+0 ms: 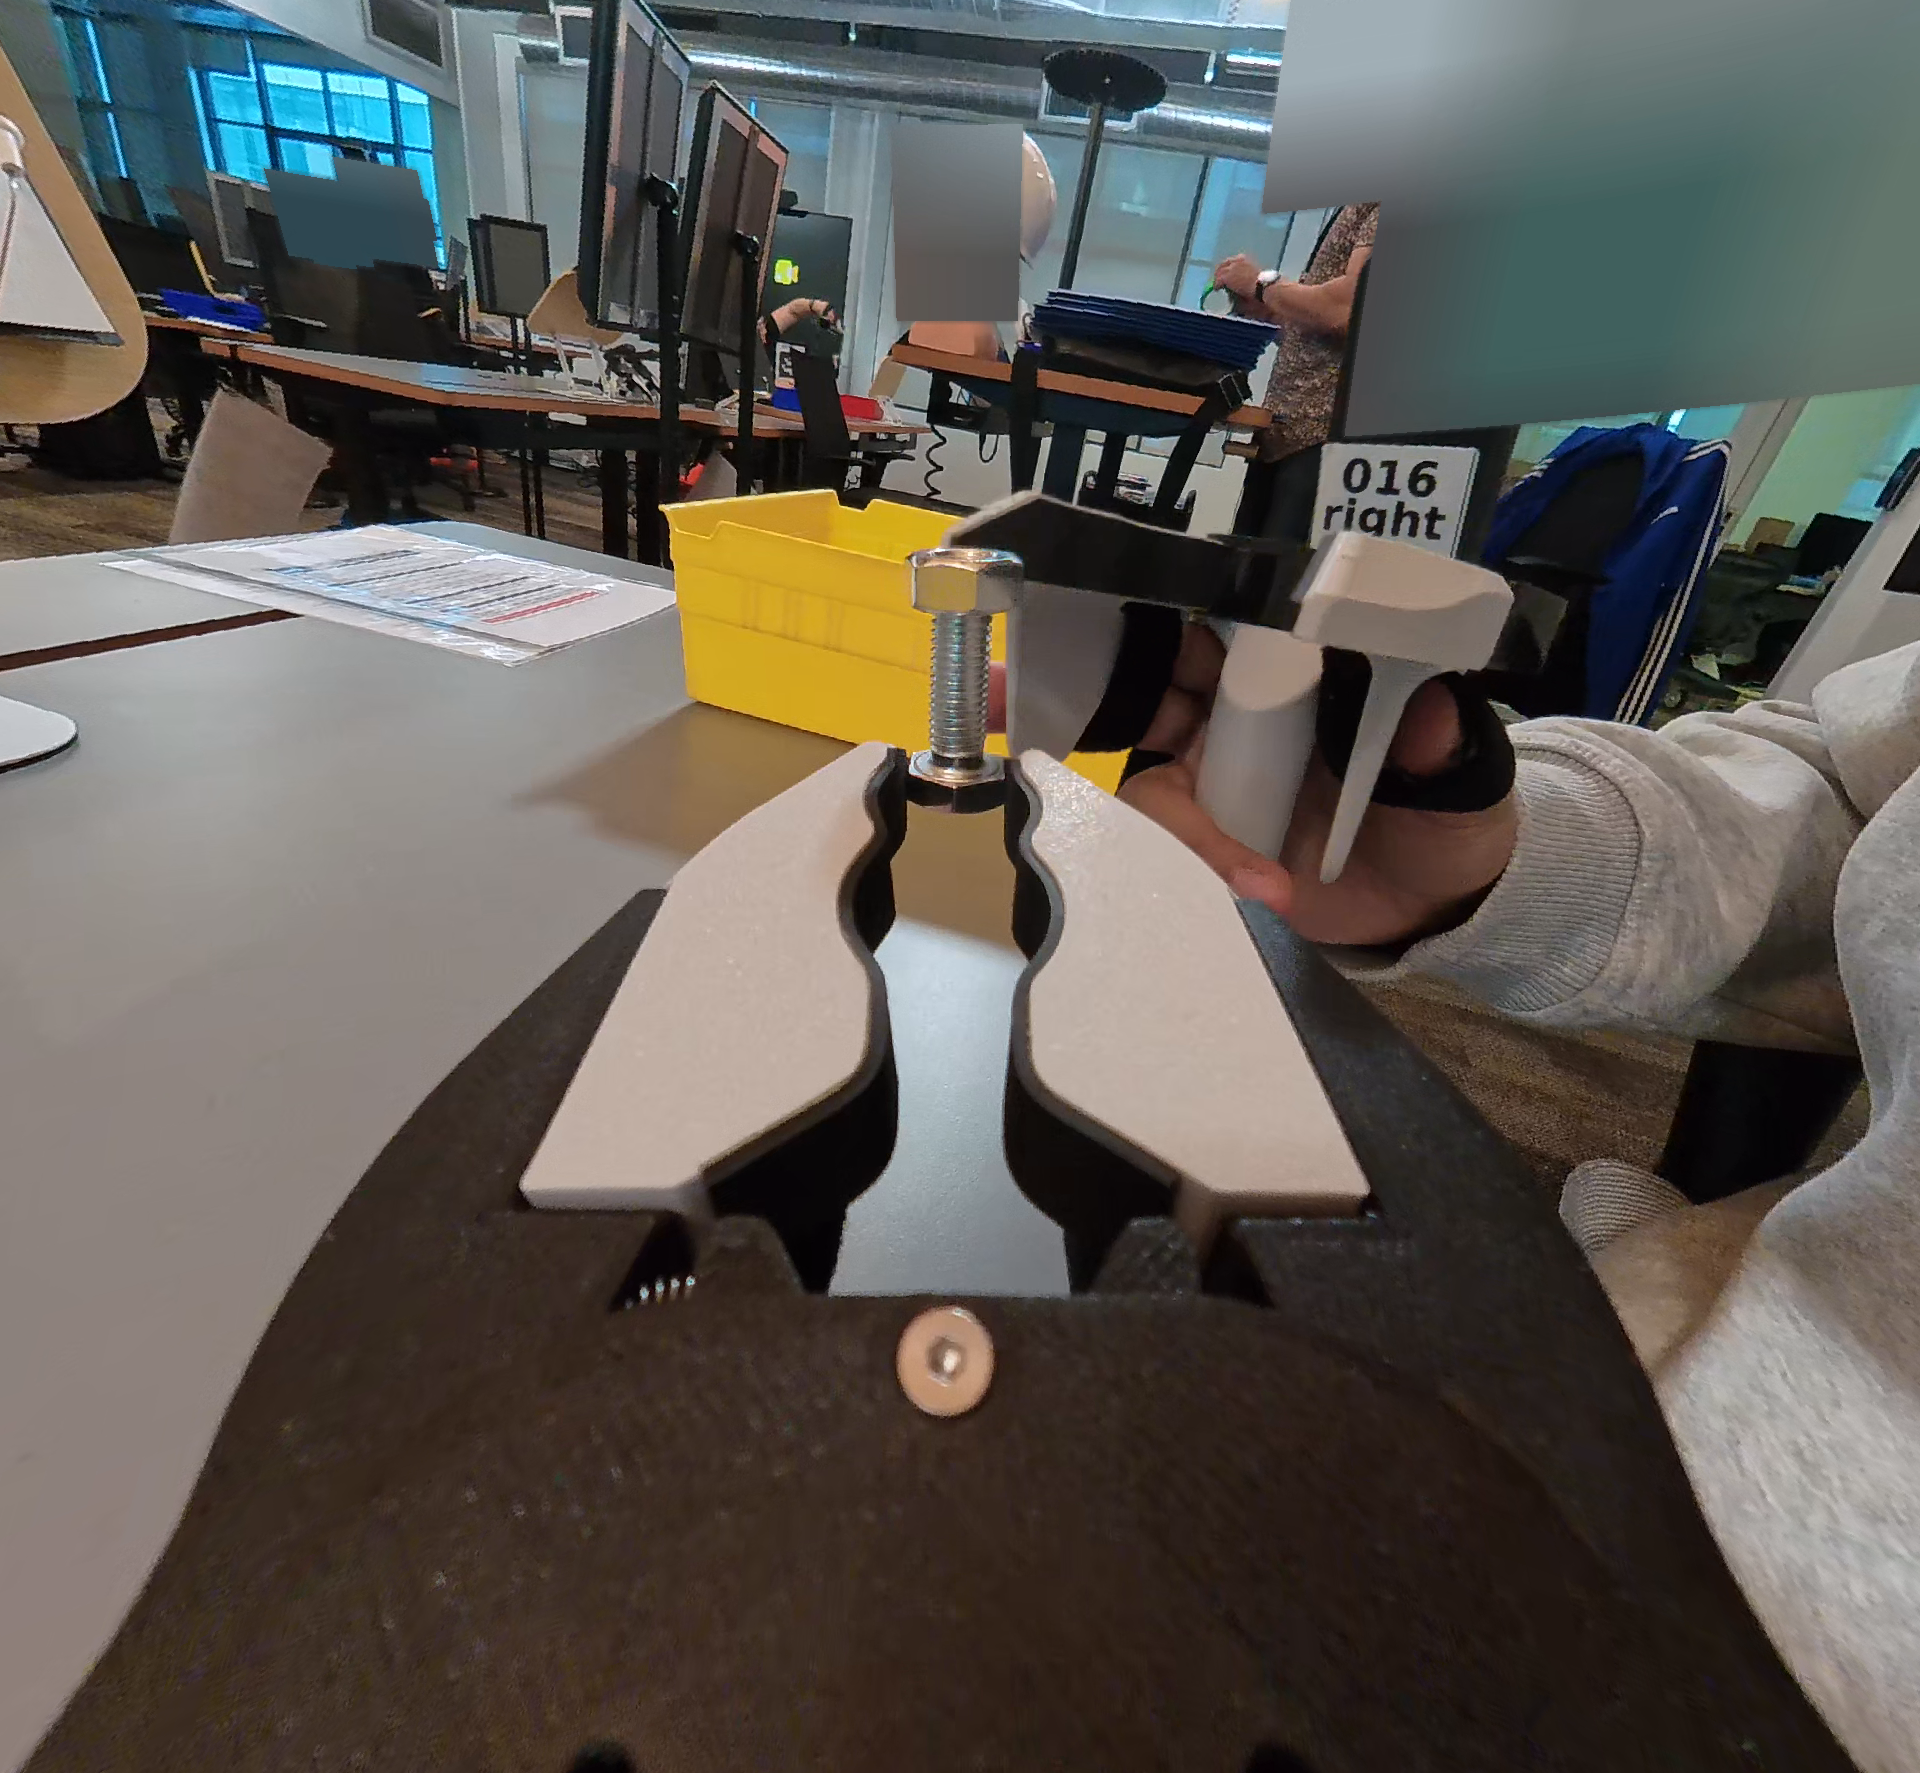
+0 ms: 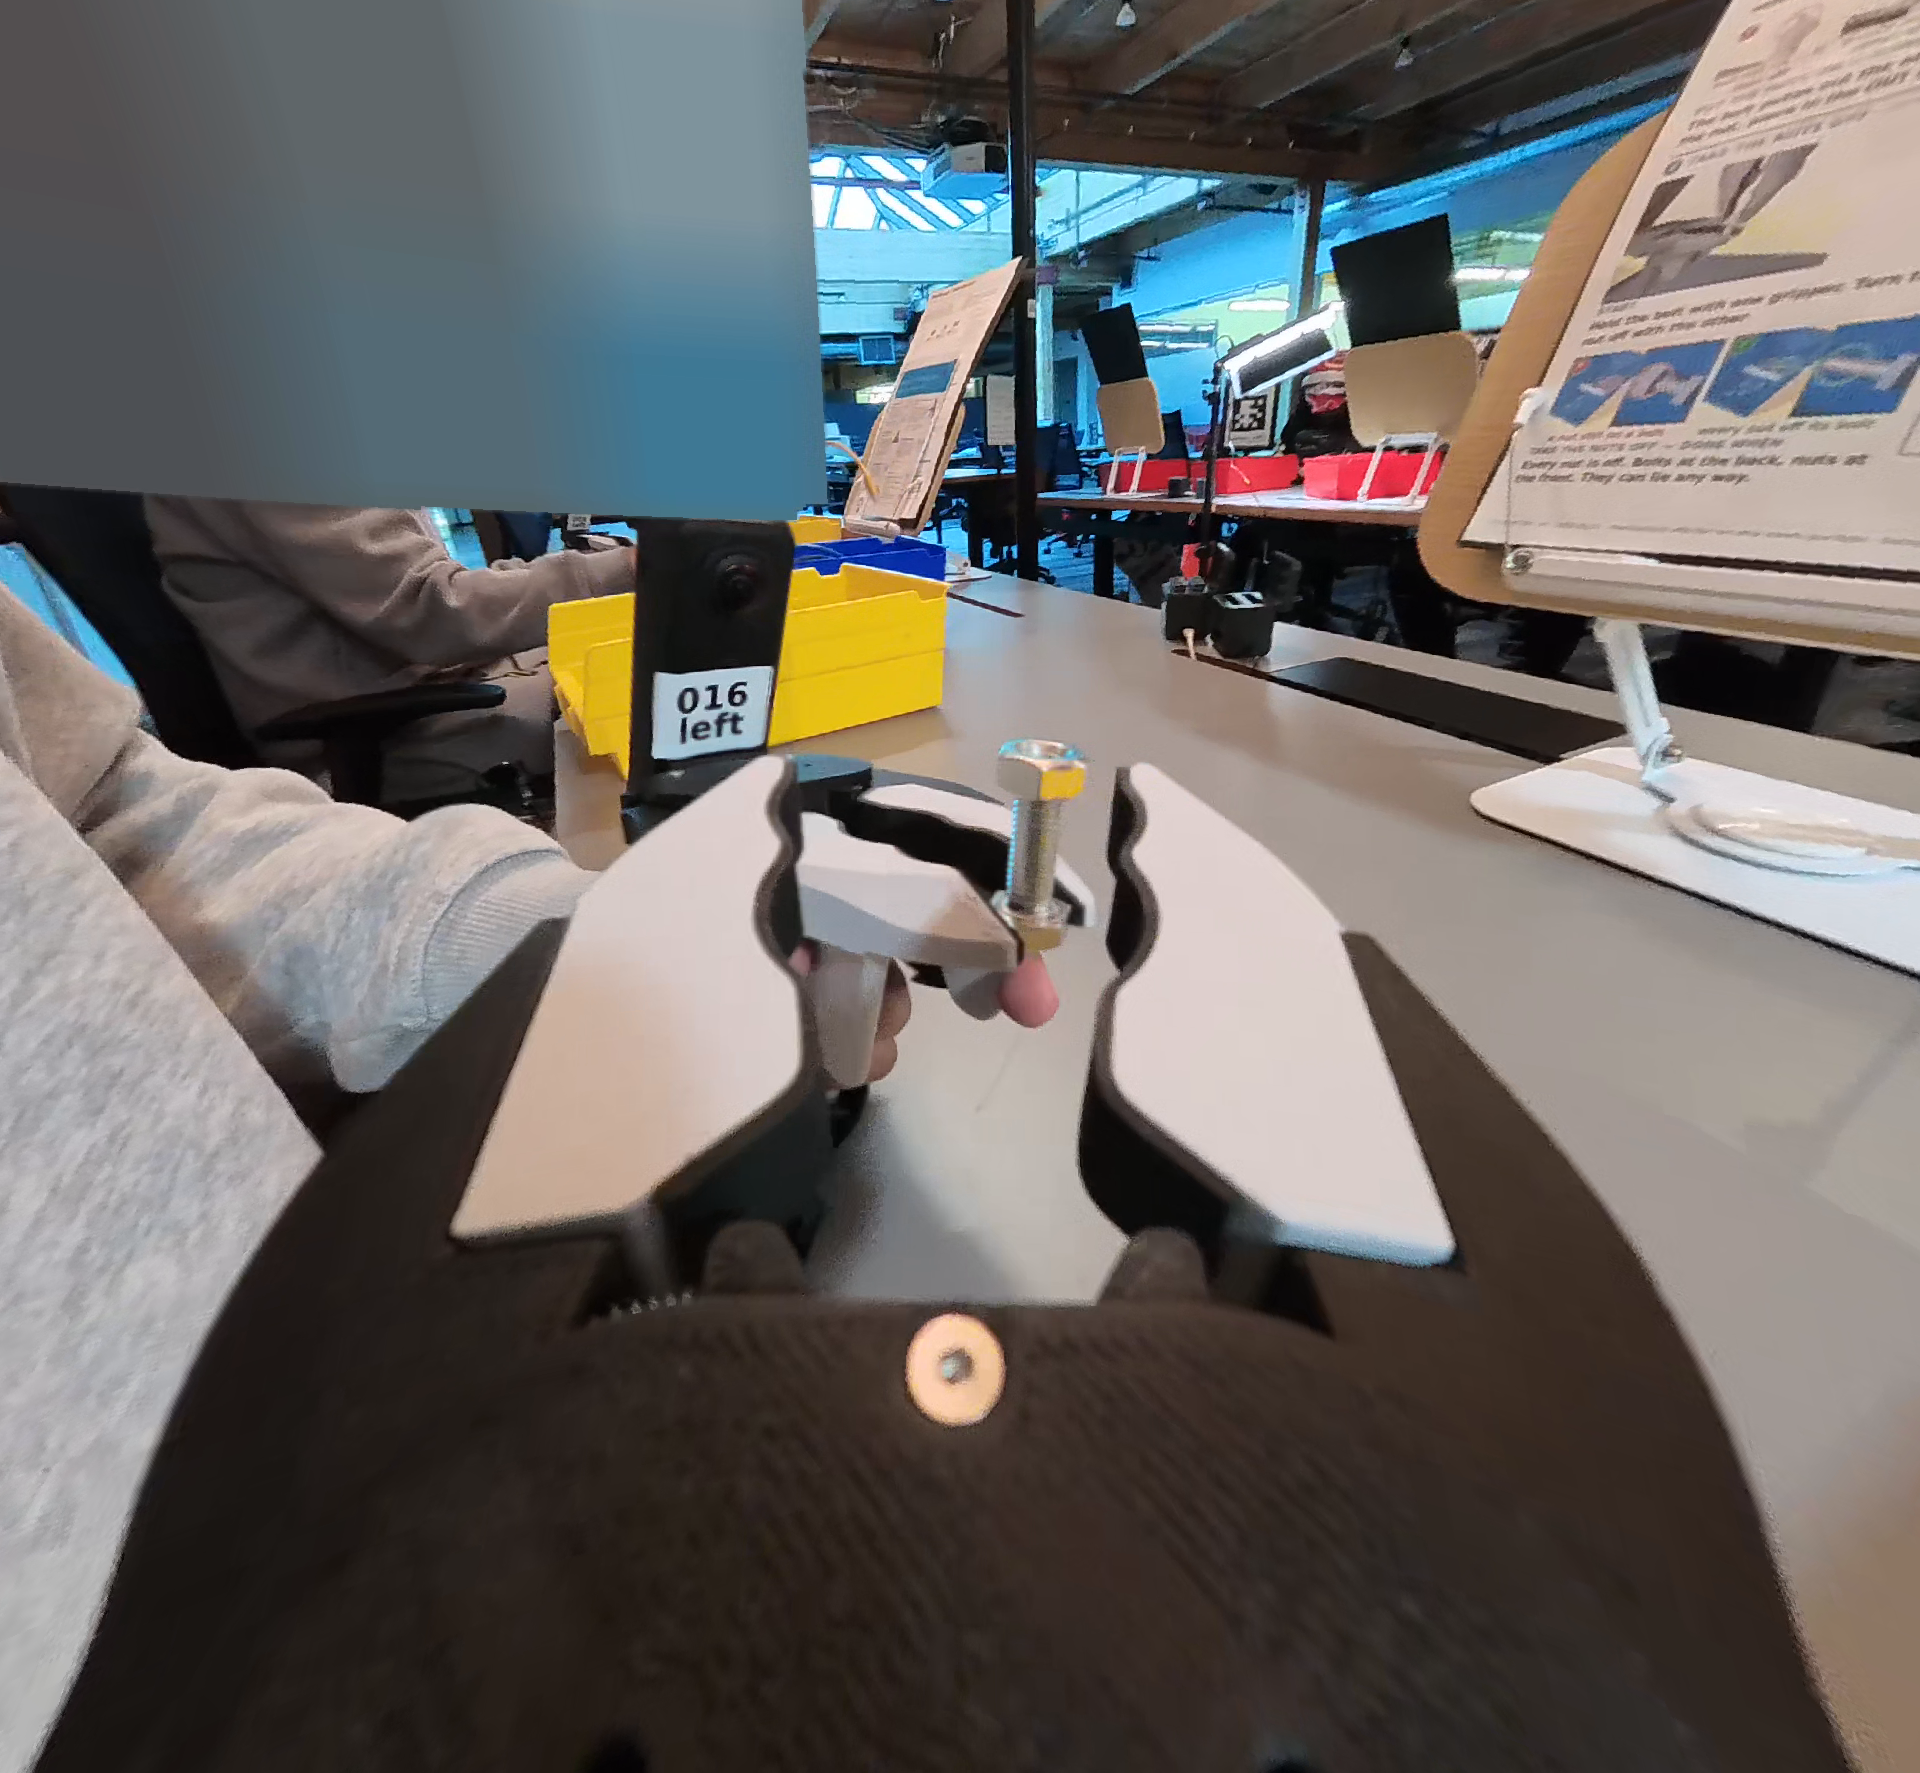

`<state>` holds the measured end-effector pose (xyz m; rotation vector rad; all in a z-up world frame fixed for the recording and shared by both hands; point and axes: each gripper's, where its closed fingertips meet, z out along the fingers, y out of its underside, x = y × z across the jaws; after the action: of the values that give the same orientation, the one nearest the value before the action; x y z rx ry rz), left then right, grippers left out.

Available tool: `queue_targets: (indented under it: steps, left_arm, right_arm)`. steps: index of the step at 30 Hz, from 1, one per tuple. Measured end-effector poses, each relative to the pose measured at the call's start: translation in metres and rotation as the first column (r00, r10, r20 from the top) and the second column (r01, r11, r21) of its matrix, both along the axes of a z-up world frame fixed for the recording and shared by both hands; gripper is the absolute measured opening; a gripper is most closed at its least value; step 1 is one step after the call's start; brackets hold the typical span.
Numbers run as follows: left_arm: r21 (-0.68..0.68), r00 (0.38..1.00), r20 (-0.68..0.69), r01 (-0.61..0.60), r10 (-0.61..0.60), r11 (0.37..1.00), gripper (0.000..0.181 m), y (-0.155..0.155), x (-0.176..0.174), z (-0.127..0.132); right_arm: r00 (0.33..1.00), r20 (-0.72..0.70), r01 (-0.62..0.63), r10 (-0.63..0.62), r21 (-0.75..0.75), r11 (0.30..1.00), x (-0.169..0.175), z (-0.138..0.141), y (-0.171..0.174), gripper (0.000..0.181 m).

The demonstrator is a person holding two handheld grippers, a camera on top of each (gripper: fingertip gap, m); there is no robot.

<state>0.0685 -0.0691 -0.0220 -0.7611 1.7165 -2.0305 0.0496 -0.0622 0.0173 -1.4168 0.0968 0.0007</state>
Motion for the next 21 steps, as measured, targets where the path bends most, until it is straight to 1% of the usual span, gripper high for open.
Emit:
queue_targets:
  steps: [1, 2, 5, 9, 12, 14, 16, 17, 19, 20, 21]
  left_arm:
    - [0.0, 1.0, 0.0, 0.0, 0.0, 1.0, 0.019, 0.0, 0.0, 0.0]
    - [0.0, 1.0, 0.0, -0.001, 0.001, 1.0, 0.018, 0.0, 0.0, 0.0]
    - [-0.003, 1.0, -0.002, -0.001, 0.001, 1.0, 0.019, 0.0, 0.0, 0.0]
    - [-0.002, 1.0, -0.002, -0.001, 0.001, 1.0, 0.019, 0.0, 0.0, 0.0]
    - [-0.002, 1.0, -0.002, 0.0, 0.0, 1.0, 0.018, 0.0, 0.0, 0.0]
    - [-0.002, 1.0, -0.003, 0.0, 0.0, 1.0, 0.018, 0.0, 0.001, 0.0]
    - [-0.002, 1.0, -0.003, 0.0, 0.0, 1.0, 0.018, 0.0, 0.001, 0.0]
    - [-0.003, 1.0, -0.004, 0.0, 0.0, 1.0, 0.019, 0.0, 0.001, 0.0]
    - [-0.004, 1.0, -0.003, -0.002, 0.002, 1.0, 0.018, 0.001, 0.001, 0.0]
    - [-0.004, 1.0, -0.003, -0.001, 0.001, 1.0, 0.018, 0.001, 0.001, 0.0]
    - [-0.003, 1.0, -0.003, -0.001, 0.001, 1.0, 0.018, 0.0, 0.001, 0.0]
  right_arm:
    - [1.0, -0.007, -0.015, 0.015, -0.005, 1.0, -0.002, -0.001, 0.001, 0.058]
    - [0.999, -0.006, -0.039, 0.039, -0.009, 0.999, -0.006, -0.001, 0.002, 0.054]
    - [0.995, -0.004, -0.1, 0.1, -0.044, 0.994, -0.017, -0.004, 0.003, 0.031]
    - [0.999, 0.013, -0.045, 0.045, -0.032, 0.998, -0.008, -0.001, 0.0, 0.031]
    - [1.0, 0.004, 0.01, -0.01, 0.01, 1.0, 0.002, 0.003, -0.003, 0.047]
    - [1.0, -0.016, 0.005, -0.004, 0.017, 1.0, 0.003, 0.002, -0.002, 0.054]
    - [0.998, -0.046, -0.04, 0.04, 0.005, 0.999, -0.002, -0.001, 0.001, 0.053]
    - [0.996, -0.053, -0.066, 0.066, 0.001, 0.998, -0.006, -0.001, 0.002, 0.05]
    - [0.993, -0.051, -0.11, 0.109, -0.013, 0.994, -0.013, -0.001, 0.002, 0.034]
    - [0.993, -0.048, -0.114, 0.112, -0.023, 0.993, -0.014, -0.002, 0.001, 0.028]
    - [0.994, -0.046, -0.106, 0.104, -0.029, 0.994, -0.012, -0.003, 0.001, 0.027]
